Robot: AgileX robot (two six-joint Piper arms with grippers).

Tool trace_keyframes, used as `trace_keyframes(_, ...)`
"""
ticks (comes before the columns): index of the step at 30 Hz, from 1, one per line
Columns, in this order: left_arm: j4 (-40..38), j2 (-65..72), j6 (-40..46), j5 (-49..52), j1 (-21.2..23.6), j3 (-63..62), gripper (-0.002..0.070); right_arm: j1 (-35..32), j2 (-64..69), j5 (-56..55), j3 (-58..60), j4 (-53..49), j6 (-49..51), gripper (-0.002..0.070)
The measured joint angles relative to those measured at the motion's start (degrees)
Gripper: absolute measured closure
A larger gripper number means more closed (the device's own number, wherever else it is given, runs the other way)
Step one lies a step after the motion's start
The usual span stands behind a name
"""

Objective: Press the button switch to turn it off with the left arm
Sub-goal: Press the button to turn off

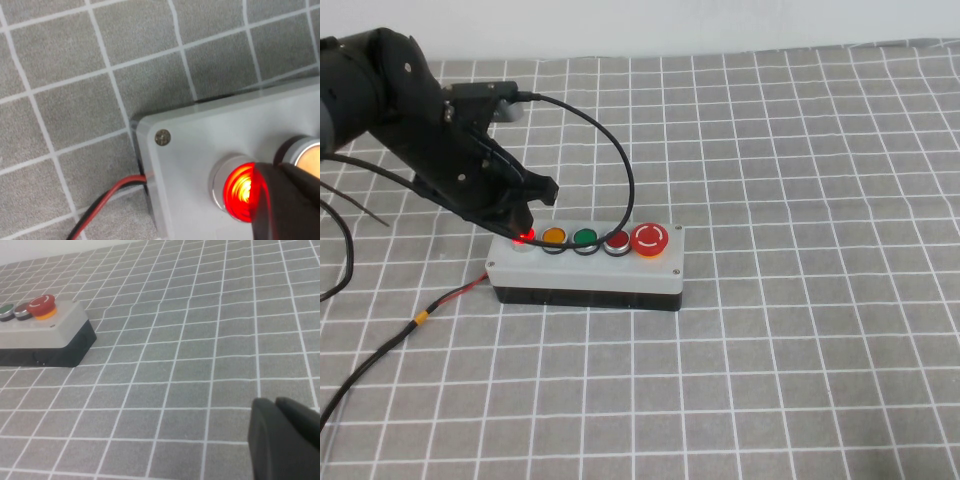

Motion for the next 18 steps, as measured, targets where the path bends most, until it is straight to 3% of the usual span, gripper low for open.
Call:
trace_keyframes(11,-1.14,-9.44,4.97,-1.09,0.0,3.12,0.0678,0.0,0.0,0.0,0.0,0.0,0.0,0.0694)
trace_keyframes(18,-2.56,-32.25,6.35,-17.25,0.0,20.44,0.0678,0.0,0.0,0.0,0.0,0.0,0.0,0.0694)
